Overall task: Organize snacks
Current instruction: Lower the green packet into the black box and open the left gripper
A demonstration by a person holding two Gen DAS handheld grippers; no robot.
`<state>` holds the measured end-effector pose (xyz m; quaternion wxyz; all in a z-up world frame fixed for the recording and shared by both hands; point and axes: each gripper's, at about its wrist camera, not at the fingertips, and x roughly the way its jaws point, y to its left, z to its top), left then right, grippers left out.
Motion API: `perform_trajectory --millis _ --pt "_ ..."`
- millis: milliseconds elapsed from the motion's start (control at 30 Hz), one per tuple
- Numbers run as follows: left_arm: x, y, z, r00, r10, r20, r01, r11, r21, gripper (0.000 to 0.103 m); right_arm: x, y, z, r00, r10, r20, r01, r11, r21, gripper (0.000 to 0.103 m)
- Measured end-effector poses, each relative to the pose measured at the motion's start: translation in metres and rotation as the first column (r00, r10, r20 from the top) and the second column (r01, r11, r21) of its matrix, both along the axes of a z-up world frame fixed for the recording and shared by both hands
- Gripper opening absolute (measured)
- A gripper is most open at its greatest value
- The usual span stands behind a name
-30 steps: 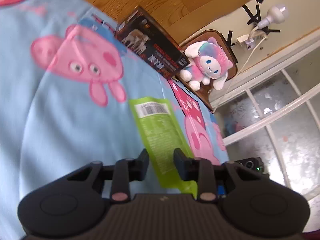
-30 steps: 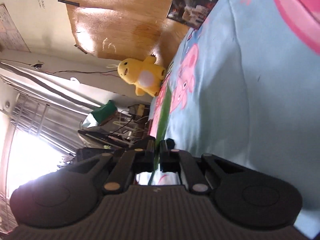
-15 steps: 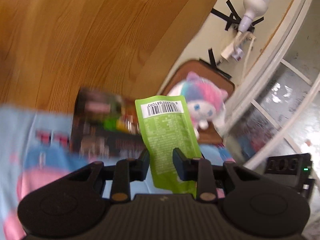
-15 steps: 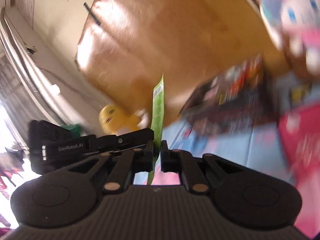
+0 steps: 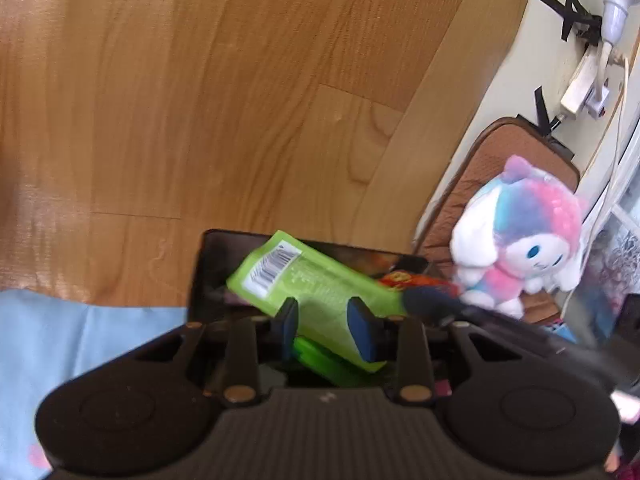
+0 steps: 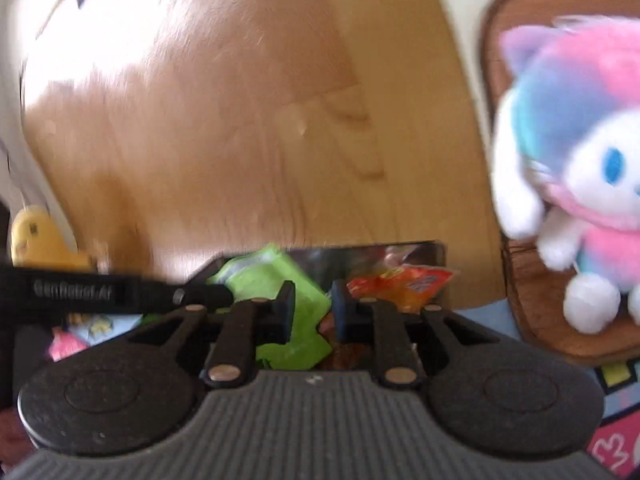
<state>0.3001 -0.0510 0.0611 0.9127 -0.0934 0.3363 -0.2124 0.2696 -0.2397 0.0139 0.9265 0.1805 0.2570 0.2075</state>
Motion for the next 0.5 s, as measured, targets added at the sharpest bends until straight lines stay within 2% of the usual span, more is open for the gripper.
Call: perform_trajectory --millis 67,133,300,500 --pt "-0.005 0.002 0.0 0.999 0.025 0.026 -0.026 0.999 0.033 0.033 -0.007 -0.008 -0.001 0.999 -0.037 0.016 0.036 0.999 0.025 0.031" --pt "-0.012 0.002 0.003 0.998 0.046 0.041 -0.048 0.997 0.058 0.033 -0.013 -0.014 0.0 0.998 -0.054 0.014 0.053 0.997 0.048 0.031" --pt "-0.038 -0.008 0.012 0.994 0.067 0.087 -0.08 0.985 0.155 0.034 -0.039 -0.02 0.012 0.999 -0.046 0.019 0.044 0.995 0.087 0.031" --pt "-0.083 -0.023 0.015 0.993 0.055 0.1 -0.077 0.971 0.226 0.035 -0.087 -0.019 0.019 1.0 -0.025 -0.011 0.026 0.993 0.116 0.033"
